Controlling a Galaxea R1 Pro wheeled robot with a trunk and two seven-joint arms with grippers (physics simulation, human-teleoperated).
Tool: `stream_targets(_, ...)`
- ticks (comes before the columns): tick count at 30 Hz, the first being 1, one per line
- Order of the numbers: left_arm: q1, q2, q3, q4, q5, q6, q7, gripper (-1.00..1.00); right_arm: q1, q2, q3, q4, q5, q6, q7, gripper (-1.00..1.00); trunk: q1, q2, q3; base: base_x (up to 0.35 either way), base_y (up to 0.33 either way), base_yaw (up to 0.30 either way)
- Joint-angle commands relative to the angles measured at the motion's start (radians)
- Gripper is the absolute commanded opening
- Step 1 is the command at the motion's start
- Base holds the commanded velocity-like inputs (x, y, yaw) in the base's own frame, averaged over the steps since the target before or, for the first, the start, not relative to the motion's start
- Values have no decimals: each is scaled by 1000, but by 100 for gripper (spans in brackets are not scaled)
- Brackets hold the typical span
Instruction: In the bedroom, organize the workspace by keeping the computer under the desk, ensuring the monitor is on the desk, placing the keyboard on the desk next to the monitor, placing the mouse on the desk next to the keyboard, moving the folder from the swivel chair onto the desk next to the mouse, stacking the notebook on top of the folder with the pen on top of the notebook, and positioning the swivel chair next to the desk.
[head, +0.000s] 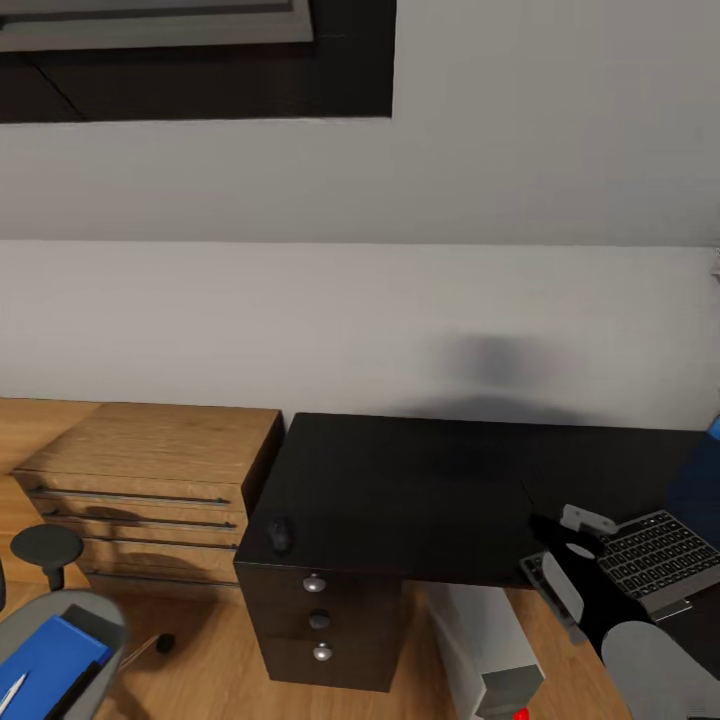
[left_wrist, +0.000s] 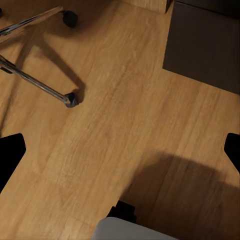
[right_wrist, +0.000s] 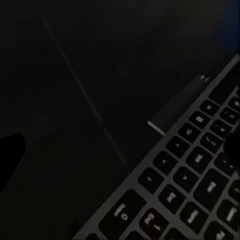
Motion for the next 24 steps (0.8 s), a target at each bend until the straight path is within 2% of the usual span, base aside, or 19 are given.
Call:
stream_targets(1, -1, 1, -7, 0, 11, -5, 7, 100, -6, -1, 1, 9, -5, 0, -4, 100, 0, -1, -1, 0, -35, 0)
stream_targets(4, -1, 1, -6, 1, 11, -5, 7, 100, -27, -1, 2, 55, -5, -27, -6, 100, 0, -1, -1, 0, -23, 0)
stream_targets(6, -1, 1, -7, 2, 11, -5, 7, 100, -44, -2, 2, 103, -6, -88, -7, 100, 0, -1, -1, 0, -139, 0)
stream_targets(13, -1, 2, -7, 2, 11, -6, 7, 100, -50, -9, 1, 123, -11, -155, -8, 100, 0, -1, -1, 0, -212, 0)
stream_targets(24, -1, 2, -7, 1, 10, -7, 7, 100, -50, -8, 3, 126, -10, -164, -8, 100, 0, -1, -1, 0, -21, 0)
